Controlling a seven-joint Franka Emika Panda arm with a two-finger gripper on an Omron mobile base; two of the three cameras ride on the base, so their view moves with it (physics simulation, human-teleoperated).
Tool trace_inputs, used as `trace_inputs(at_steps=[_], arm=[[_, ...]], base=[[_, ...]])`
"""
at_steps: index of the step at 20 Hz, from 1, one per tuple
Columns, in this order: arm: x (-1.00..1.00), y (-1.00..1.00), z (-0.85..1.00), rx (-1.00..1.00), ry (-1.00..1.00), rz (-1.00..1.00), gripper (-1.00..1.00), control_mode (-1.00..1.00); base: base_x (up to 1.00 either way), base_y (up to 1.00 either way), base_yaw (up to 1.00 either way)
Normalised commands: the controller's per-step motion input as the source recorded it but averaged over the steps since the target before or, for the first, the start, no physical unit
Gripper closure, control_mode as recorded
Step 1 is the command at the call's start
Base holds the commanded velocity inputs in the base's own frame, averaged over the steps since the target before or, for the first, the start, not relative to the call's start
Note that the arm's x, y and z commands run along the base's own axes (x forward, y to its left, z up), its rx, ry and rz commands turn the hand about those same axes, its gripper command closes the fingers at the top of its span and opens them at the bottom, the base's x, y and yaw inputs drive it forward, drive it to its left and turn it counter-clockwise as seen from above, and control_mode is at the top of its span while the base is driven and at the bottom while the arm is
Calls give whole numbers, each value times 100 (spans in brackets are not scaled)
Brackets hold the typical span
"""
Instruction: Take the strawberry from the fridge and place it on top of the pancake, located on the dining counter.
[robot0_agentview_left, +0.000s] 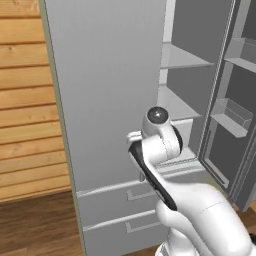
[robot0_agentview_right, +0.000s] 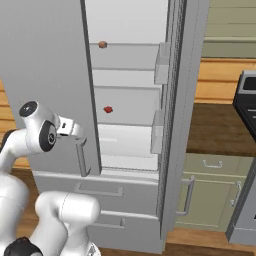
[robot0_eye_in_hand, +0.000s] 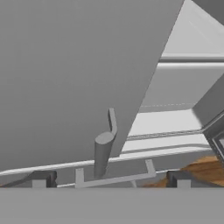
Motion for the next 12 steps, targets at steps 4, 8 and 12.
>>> trace_inputs(at_steps=[4, 8, 12], arm=[[24, 0, -47, 0, 0, 0, -100, -100], [25, 0, -50, 0, 0, 0, -100, -100], [45, 0, -35, 0, 0, 0, -100, -100]], base=[[0, 0, 0], [0, 0, 0], [0, 0, 0]])
